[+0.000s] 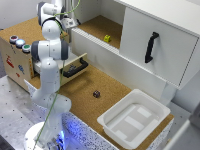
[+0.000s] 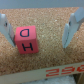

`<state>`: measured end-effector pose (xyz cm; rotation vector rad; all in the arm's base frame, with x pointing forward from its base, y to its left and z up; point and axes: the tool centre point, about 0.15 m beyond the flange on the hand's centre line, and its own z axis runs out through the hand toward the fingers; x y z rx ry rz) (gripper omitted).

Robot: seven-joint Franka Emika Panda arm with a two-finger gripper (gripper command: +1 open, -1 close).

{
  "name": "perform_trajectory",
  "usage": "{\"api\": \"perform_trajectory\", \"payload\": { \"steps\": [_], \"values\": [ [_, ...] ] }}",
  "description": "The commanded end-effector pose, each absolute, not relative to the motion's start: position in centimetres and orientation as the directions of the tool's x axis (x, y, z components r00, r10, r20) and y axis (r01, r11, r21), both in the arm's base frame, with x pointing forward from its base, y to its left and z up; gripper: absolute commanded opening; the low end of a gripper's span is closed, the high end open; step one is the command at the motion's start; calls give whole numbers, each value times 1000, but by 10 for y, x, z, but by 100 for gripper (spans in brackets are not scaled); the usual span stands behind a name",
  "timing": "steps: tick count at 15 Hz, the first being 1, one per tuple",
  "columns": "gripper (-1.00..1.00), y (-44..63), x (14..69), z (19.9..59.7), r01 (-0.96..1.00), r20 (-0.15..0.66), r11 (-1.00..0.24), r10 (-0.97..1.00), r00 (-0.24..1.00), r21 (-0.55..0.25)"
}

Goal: Place the pink block in the drawer

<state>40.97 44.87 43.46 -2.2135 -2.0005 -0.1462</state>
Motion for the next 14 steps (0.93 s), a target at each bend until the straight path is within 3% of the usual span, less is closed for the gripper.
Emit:
{"api": "perform_trajectory", "payload": {
  "steps": [1, 5, 14],
  "values": [
    [-100, 461, 403, 445, 998, 54, -38, 998, 40, -47],
    [-100, 453, 391, 439, 998, 12, 37, 999, -36, -54],
    [-100, 464, 393, 441, 998, 61, 46, 997, -43, -47]
  ]
}}
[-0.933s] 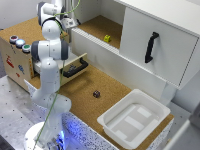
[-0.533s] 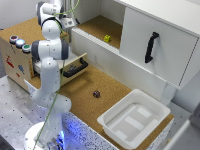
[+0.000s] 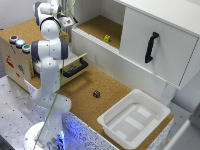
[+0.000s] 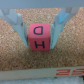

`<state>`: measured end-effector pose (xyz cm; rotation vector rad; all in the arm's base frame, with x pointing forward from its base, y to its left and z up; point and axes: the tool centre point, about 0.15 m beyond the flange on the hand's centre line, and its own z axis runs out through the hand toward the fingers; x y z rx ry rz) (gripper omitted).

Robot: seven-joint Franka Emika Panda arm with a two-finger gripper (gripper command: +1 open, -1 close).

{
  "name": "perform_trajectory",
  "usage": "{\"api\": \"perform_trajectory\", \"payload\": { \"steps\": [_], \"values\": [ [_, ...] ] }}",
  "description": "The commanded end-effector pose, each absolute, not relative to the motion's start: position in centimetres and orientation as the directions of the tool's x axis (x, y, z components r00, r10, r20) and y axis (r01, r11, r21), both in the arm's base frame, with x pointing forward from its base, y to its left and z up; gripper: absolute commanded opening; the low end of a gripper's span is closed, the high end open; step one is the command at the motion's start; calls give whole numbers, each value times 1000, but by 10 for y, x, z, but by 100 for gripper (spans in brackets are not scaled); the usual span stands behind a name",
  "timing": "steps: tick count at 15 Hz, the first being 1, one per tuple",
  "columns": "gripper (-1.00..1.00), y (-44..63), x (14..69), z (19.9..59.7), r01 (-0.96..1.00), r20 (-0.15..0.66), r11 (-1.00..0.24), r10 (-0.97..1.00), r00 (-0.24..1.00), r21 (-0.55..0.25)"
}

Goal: Place the pink block in the drawer

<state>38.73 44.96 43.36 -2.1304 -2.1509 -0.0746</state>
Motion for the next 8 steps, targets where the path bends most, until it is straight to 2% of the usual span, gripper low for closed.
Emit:
{"api": "perform_trajectory", "payload": {
  "steps": [1, 8],
  "values": [
    [-100, 463, 393, 443, 998, 67, 51, 997, -48, -40],
    [-100, 400, 384, 459, 999, 92, 19, 996, -22, 36]
  ]
}}
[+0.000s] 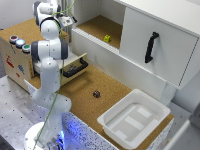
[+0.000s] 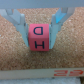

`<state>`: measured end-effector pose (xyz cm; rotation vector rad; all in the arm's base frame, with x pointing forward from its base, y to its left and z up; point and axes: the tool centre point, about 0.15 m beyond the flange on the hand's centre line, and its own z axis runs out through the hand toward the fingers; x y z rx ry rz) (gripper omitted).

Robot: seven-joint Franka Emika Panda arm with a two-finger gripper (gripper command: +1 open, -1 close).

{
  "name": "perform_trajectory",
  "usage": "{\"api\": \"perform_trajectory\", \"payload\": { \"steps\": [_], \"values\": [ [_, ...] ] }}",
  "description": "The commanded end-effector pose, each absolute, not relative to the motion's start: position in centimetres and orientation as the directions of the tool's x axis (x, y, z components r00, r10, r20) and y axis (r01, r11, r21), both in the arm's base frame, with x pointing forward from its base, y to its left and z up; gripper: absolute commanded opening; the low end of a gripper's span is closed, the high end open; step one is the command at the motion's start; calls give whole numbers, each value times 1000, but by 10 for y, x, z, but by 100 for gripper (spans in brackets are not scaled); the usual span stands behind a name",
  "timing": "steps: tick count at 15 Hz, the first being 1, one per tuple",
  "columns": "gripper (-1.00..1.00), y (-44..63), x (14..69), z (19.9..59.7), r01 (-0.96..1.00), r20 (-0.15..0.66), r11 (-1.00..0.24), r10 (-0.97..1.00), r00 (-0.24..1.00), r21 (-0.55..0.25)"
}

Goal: Place the pink block in the drawer

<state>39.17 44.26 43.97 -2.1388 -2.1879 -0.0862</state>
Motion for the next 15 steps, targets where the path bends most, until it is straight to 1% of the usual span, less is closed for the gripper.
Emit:
{"api": "perform_trajectory", "payload": {
  "steps": [1, 5, 8, 11, 12, 15],
  "values": [
    [-100, 386, 380, 460, 999, 100, 3, 995, -7, 41],
    [-100, 333, 362, 458, 997, 104, -55, 993, 50, 48],
    [-100, 291, 339, 447, 995, 95, -81, 993, 76, 50],
    [-100, 273, 325, 437, 994, 136, -83, 988, 73, 70],
    [-100, 271, 322, 434, 994, 165, -74, 984, 60, 78],
    [-100, 268, 314, 420, 996, 206, -41, 978, 23, 82]
  ]
}}
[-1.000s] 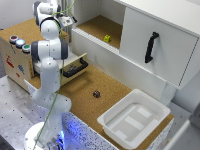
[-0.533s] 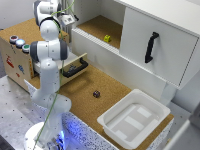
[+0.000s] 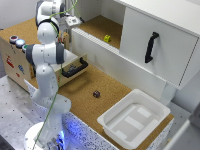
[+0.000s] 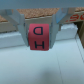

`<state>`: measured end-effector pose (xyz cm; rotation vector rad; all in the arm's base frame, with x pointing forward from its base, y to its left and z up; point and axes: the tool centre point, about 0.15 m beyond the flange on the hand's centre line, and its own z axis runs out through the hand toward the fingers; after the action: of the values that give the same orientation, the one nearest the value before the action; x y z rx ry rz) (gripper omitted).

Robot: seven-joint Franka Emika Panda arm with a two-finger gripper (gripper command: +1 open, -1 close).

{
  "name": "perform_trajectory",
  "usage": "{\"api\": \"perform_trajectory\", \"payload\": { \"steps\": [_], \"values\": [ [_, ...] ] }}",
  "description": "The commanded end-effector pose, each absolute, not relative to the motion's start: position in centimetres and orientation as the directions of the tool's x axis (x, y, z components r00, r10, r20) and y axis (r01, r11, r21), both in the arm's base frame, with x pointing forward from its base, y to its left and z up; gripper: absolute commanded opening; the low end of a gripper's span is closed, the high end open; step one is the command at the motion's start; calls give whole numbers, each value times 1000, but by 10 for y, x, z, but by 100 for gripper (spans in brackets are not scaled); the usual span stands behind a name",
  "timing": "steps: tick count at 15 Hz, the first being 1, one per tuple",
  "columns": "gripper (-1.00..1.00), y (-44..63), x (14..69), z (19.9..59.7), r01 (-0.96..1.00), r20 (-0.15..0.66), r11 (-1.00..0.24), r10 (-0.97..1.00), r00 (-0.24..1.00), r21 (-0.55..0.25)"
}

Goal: Place the pink block in the drawer

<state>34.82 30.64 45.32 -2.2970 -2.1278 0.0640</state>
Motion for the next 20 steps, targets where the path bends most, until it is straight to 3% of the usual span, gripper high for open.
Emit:
{"api": "perform_trajectory", "payload": {
  "steps": [1, 8, 12, 20],
  "values": [
    [-100, 267, 309, 415, 996, 226, -11, 974, -9, 89],
    [-100, 251, 298, 386, 984, 209, 167, 962, -177, 66],
    [-100, 260, 312, 372, 977, 178, 205, 961, -213, 61],
    [-100, 263, 336, 328, 997, 135, 76, 988, -74, -8]
  ]
}}
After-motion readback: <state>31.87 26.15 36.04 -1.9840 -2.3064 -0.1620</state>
